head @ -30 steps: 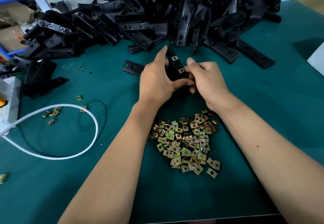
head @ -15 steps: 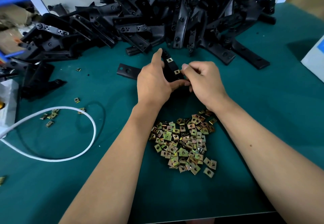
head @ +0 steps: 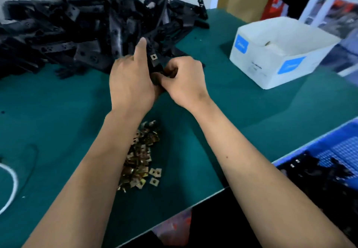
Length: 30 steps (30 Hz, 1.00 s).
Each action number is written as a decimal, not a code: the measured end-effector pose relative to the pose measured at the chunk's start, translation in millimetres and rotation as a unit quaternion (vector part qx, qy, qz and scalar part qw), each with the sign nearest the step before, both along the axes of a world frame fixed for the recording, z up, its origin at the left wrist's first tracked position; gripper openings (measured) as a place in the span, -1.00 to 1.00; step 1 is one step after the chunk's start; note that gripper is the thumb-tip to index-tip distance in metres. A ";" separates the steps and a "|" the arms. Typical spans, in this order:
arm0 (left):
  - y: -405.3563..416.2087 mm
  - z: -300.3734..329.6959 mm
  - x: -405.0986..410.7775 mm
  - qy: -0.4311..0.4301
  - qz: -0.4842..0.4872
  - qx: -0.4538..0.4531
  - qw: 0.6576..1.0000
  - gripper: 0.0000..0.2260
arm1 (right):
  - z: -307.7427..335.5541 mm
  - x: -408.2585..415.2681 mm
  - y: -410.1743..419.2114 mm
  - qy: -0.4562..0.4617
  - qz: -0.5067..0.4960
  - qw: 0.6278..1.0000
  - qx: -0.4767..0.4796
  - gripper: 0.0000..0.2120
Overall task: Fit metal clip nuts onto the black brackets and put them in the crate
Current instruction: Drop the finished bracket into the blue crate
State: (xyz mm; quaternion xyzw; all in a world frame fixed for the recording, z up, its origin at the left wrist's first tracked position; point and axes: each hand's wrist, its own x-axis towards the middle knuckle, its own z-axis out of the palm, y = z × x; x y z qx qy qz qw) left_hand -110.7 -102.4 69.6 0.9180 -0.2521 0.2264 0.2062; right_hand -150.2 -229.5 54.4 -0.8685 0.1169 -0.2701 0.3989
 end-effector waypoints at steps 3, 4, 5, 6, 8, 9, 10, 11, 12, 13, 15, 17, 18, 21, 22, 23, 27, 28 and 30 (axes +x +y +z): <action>-56.3 15.2 -21.4 -0.007 -0.071 0.029 0.997 -0.17 | 8.0 -40.3 -46.2 -0.019 -0.072 0.997 0.017 -0.67; -76.4 18.6 -30.4 -0.009 -0.093 0.036 0.995 -0.18 | 10.1 -55.0 -62.4 -0.025 -0.091 0.995 0.027 -0.67; -94.8 22.0 -39.7 -0.009 -0.108 0.046 0.993 -0.19 | 11.8 -69.1 -76.6 -0.027 -0.108 0.993 0.035 -0.68; -115.4 24.7 -52.2 -0.012 -0.125 0.056 0.990 -0.19 | 13.3 -86.5 -93.0 -0.029 -0.133 0.990 0.036 -0.69; -152.1 31.2 -82.1 -0.039 -0.164 0.079 0.982 -0.19 | 14.0 -124.3 -125.9 -0.035 -0.182 0.982 0.028 -0.70; -170.1 34.7 -99.6 -0.063 -0.184 0.089 0.977 -0.21 | 13.3 -145.6 -143.2 -0.040 -0.199 0.979 0.028 -0.69; -186.1 37.6 -116.4 -0.089 -0.203 0.097 0.970 -0.22 | 11.4 -165.4 -158.5 -0.045 -0.207 0.976 0.041 -0.68; -205.3 38.9 -136.3 -0.108 -0.229 0.102 0.962 -0.23 | 8.4 -188.8 -175.0 -0.056 -0.213 0.973 0.073 -0.69; -223.9 38.9 -155.9 -0.120 -0.260 0.106 0.952 -0.23 | 4.2 -211.3 -189.5 -0.080 -0.208 0.967 0.123 -0.73; -243.0 37.4 -176.7 -0.124 -0.299 0.111 0.940 -0.21 | -1.0 -234.9 -202.4 -0.118 -0.198 0.956 0.182 -0.77; -276.3 26.0 -215.2 -0.113 -0.386 0.129 0.906 -0.10 | -16.2 -278.0 -222.2 -0.209 -0.145 0.914 0.314 -0.77; -302.0 4.5 -251.4 -0.085 -0.476 0.154 0.862 -0.02 | -39.4 -317.4 -236.4 -0.266 -0.101 0.856 0.433 -0.73; -310.8 -9.4 -267.0 -0.063 -0.515 0.165 0.838 -0.01 | -54.6 -335.2 -240.8 -0.273 -0.088 0.831 0.476 -0.71; -320.9 -59.5 -299.1 0.010 -0.592 0.215 0.776 0.02 | -110.1 -377.6 -240.2 -0.268 -0.092 0.752 0.595 -0.72; -320.6 -76.9 -305.5 0.024 -0.607 0.238 0.758 0.03 | -129.7 -388.8 -236.9 -0.269 -0.107 0.722 0.629 -0.70; -318.9 -93.9 -309.9 0.037 -0.616 0.259 0.743 0.03 | -150.2 -398.9 -234.5 -0.270 -0.133 0.692 0.656 -0.70; -303.9 -148.2 -308.4 0.124 -0.604 0.297 0.729 -0.11 | -229.2 -426.0 -222.3 -0.251 -0.257 0.561 0.746 -0.71; -299.8 -157.0 -304.9 0.139 -0.594 0.306 0.731 -0.18 | -245.8 -429.6 -218.1 -0.238 -0.289 0.530 0.761 -0.70; -293.0 -168.6 -296.3 0.161 -0.571 0.326 0.736 -0.33 | -270.7 -433.3 -210.2 -0.209 -0.349 0.485 0.774 -0.62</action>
